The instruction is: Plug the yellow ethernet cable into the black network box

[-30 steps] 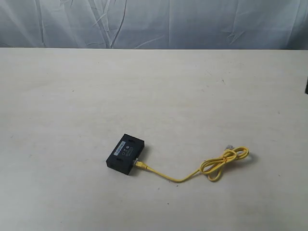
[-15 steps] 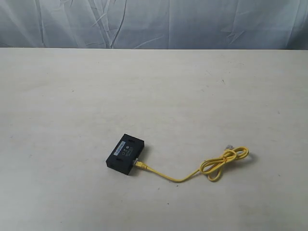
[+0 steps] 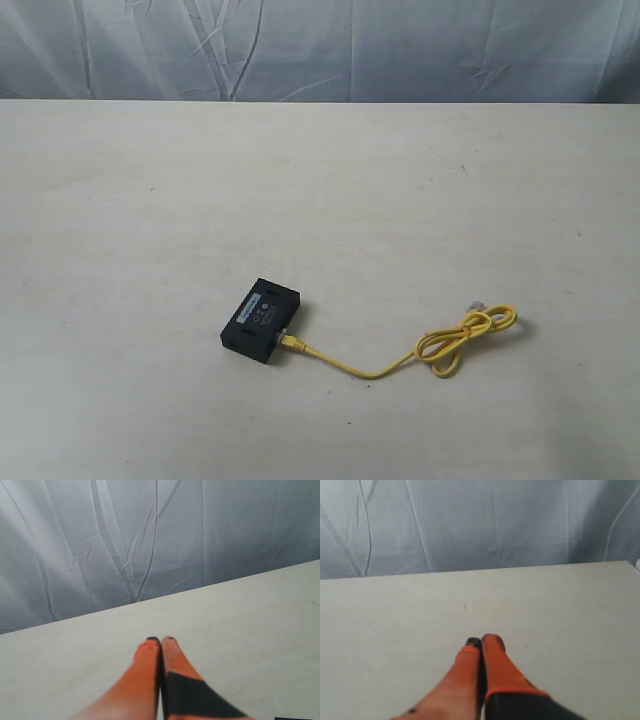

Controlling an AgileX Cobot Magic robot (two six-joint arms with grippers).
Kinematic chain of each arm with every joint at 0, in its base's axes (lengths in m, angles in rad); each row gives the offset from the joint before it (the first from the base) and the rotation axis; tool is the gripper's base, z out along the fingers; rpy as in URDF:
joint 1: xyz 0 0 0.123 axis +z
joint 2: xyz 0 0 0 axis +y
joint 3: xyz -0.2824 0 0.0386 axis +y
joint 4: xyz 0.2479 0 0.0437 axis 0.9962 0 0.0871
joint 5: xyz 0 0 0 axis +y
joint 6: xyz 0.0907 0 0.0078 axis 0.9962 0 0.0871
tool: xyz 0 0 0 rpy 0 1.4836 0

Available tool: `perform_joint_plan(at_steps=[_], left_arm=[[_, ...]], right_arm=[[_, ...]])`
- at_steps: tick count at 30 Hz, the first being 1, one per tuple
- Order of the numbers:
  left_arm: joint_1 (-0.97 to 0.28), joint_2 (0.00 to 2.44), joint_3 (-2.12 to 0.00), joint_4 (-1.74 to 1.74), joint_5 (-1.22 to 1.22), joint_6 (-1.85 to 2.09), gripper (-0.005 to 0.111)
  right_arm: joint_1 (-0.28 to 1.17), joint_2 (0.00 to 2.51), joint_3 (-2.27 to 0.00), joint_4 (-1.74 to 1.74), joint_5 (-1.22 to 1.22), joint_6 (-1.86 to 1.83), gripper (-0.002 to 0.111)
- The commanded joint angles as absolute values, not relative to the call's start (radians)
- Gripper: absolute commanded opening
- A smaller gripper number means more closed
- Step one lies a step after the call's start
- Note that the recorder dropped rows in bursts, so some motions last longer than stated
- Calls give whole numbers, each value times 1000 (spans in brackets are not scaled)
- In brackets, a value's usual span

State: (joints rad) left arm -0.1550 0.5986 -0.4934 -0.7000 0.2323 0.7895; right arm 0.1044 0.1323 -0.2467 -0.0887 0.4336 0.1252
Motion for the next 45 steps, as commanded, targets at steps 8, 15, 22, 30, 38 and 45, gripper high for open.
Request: perform_joint_plan(at_steps=[8, 15, 22, 30, 38, 45], left_arm=[[-157, 593, -489, -699, 231, 787, 0], [-157, 593, -489, -699, 231, 787, 0], [-157, 593, -489, -697, 232, 787, 0], [-157, 593, -489, -697, 232, 787, 0], [-157, 593, -489, -697, 232, 787, 0], [-157, 593, -489, -697, 232, 787, 0]], right_arm=[[98, 0, 0, -98, 360, 120, 0], [100, 0, 0, -96, 348, 120, 0], [100, 0, 0, -39, 344, 120, 0], [100, 0, 0, 0, 344, 27, 0], [100, 0, 0, 10, 344, 0, 0], [100, 0, 0, 10, 348, 0, 0]])
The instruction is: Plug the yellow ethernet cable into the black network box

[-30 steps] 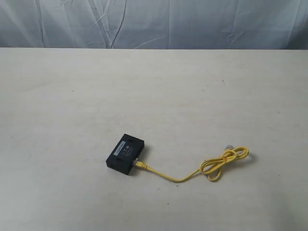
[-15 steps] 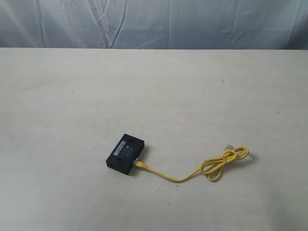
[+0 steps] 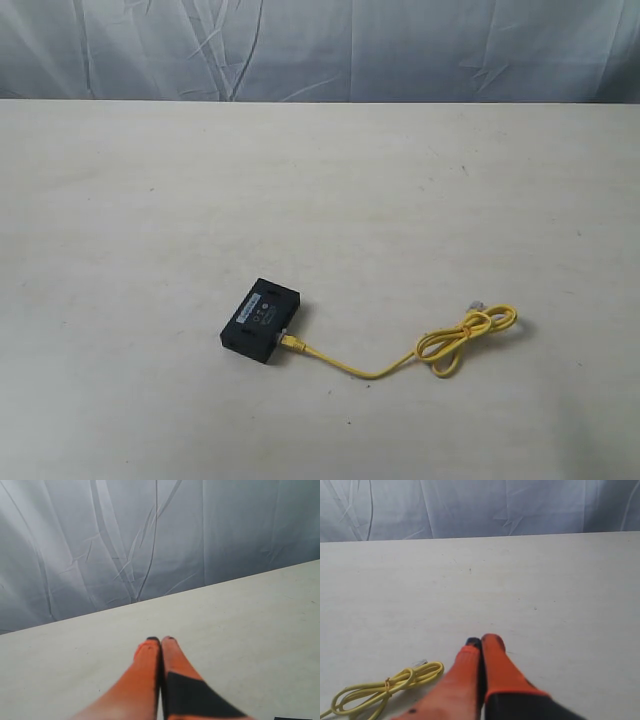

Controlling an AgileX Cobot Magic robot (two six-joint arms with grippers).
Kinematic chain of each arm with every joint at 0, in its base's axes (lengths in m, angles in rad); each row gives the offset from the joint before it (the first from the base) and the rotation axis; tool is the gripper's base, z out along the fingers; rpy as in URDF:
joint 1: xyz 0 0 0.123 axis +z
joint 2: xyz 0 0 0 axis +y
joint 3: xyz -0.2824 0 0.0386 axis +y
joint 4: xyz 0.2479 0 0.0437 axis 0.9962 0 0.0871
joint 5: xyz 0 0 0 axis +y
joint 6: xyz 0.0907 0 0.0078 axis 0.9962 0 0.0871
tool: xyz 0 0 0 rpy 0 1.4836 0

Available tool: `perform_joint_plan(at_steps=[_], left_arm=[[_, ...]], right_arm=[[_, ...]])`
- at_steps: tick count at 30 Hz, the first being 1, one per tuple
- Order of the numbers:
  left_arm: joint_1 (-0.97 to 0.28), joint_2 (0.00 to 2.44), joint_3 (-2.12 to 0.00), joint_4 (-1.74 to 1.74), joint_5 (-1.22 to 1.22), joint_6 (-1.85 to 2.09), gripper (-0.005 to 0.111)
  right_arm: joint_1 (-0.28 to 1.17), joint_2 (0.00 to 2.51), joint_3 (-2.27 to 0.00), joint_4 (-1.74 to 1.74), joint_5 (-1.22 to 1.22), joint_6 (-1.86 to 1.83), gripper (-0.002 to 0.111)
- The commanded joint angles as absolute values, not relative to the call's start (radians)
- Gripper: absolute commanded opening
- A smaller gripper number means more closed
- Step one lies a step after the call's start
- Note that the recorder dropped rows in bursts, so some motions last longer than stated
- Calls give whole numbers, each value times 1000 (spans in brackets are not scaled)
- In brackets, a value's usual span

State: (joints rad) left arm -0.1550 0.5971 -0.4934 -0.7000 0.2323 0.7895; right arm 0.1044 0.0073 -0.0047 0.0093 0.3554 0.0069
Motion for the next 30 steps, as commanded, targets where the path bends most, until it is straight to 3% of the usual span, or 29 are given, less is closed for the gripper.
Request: perform_joint_plan(at_steps=[1, 23, 30], left_arm=[[-157, 593, -489, -697, 232, 787, 0], [-157, 574, -466, -571, 243, 788, 0], [-14, 450, -263, -546, 182, 788, 0]], right_arm=[[100, 0, 0, 10, 348, 0, 0], [100, 0, 0, 10, 350, 0, 0], [100, 0, 0, 10, 350, 0, 0]])
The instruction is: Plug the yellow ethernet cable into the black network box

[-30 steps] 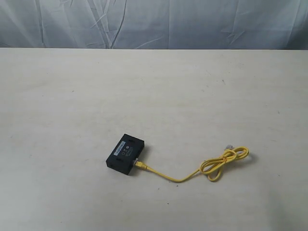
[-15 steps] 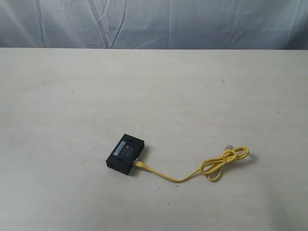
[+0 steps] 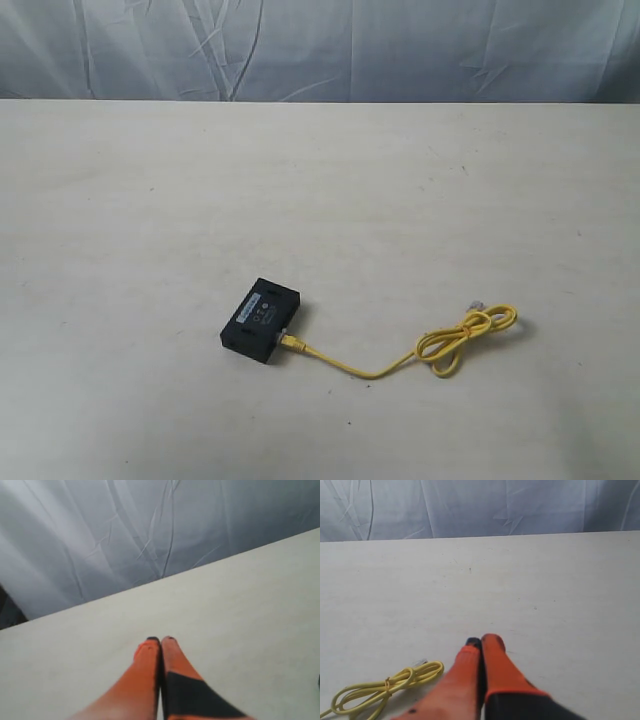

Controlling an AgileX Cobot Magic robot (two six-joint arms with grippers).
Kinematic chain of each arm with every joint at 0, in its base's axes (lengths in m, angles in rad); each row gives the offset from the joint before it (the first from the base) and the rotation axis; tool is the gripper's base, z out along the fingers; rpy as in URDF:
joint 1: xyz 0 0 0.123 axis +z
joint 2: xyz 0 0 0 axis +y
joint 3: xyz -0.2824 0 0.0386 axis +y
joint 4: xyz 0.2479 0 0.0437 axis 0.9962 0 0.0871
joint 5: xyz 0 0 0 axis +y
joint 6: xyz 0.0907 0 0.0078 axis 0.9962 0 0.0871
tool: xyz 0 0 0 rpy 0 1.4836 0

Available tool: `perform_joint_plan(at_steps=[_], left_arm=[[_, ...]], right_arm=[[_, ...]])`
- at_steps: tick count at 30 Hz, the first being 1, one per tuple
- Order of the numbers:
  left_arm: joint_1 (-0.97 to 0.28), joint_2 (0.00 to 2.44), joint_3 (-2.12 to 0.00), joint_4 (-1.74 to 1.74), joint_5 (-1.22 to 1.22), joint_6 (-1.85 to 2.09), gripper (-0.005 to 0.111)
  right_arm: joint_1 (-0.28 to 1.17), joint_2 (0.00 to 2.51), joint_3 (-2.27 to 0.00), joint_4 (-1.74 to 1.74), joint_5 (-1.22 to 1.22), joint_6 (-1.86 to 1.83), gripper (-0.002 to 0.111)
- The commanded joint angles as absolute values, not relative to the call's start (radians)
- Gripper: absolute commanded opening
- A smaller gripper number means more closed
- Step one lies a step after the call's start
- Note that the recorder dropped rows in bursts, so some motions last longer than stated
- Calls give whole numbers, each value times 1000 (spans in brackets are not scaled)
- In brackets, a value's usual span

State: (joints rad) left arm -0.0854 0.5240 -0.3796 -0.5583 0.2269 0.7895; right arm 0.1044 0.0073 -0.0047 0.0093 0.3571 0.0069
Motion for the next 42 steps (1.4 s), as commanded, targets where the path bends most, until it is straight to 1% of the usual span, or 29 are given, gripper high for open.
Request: perform_joint_plan(at_steps=[1, 6, 9, 13, 17, 21, 22, 26, 29, 42], left_arm=[[6, 423, -225, -546, 161, 788, 0], [41, 269, -46, -542, 25, 788, 0], [41, 162, 0, -542, 0, 788, 0], [41, 0, 0, -435, 173, 796, 0], [39, 0, 0, -434, 255, 783, 0], [39, 0, 0, -432, 254, 741, 0], [39, 0, 0, -414, 254, 682, 0], [39, 0, 0, -133, 251, 183, 0], [39, 0, 0, -98, 248, 30, 0], [39, 0, 0, -87, 248, 0, 0]], right_arm=[[100, 0, 0, 10, 350, 0, 0], [100, 0, 0, 10, 350, 0, 0], [100, 0, 0, 10, 350, 0, 0], [100, 0, 0, 10, 350, 0, 0], [100, 0, 0, 10, 350, 0, 0], [100, 0, 0, 10, 350, 0, 0], [100, 0, 0, 10, 350, 0, 0], [100, 0, 0, 10, 350, 0, 0], [100, 0, 0, 10, 350, 0, 0], [100, 0, 0, 10, 350, 0, 0]])
